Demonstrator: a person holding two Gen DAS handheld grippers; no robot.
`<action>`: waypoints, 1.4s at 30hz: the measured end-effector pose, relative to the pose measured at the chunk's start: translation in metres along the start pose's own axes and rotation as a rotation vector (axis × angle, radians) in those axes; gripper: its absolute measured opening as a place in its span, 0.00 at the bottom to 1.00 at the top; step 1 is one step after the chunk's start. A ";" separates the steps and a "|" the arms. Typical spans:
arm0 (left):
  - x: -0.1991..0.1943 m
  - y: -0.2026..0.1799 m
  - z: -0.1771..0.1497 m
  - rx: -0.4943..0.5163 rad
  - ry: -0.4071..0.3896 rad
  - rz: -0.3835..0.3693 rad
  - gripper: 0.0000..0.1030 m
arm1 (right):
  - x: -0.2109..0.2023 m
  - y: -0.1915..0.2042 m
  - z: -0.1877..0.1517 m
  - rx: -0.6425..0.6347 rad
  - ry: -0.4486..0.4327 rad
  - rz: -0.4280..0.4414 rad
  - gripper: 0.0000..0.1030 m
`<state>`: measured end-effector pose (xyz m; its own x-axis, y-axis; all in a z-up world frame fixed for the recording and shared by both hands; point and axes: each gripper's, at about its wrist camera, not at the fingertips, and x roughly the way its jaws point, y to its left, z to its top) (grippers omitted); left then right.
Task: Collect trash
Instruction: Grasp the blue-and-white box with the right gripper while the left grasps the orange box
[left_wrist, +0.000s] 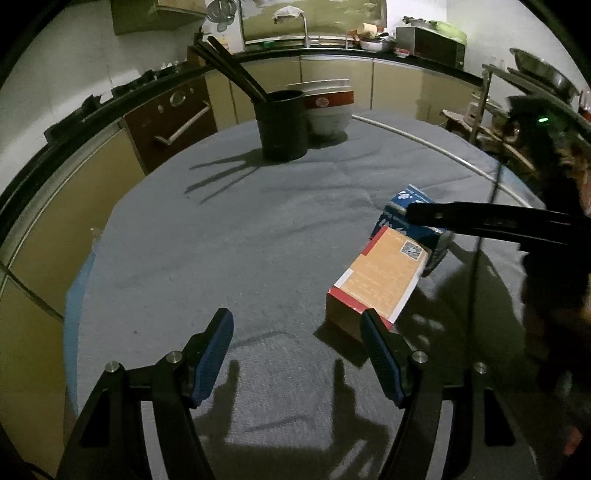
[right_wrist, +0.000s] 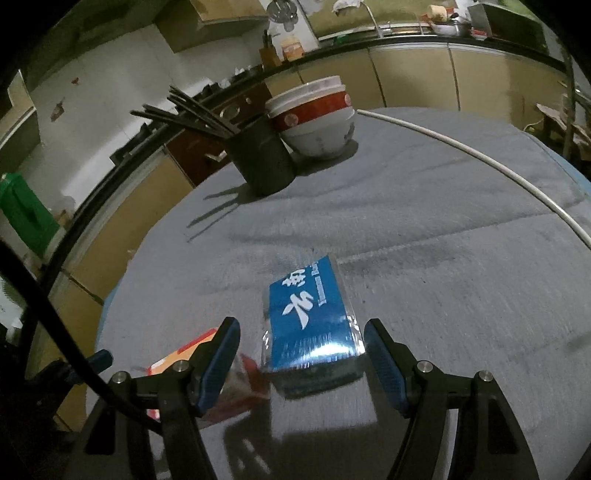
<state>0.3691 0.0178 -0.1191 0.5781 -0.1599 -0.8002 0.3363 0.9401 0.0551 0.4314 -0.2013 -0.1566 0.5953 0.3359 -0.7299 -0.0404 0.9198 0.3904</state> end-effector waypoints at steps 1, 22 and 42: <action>-0.001 0.000 0.001 0.001 -0.005 -0.008 0.70 | 0.004 -0.001 0.001 0.001 0.008 -0.003 0.72; 0.047 -0.026 0.037 0.101 0.071 -0.270 0.85 | -0.027 -0.050 -0.024 0.115 -0.024 -0.011 0.58; 0.030 -0.039 0.022 -0.021 0.102 -0.176 0.46 | -0.086 -0.042 -0.068 0.113 -0.108 -0.026 0.58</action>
<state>0.3899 -0.0308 -0.1320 0.4329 -0.2917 -0.8529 0.4095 0.9066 -0.1022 0.3276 -0.2556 -0.1483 0.6778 0.2828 -0.6787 0.0635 0.8971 0.4373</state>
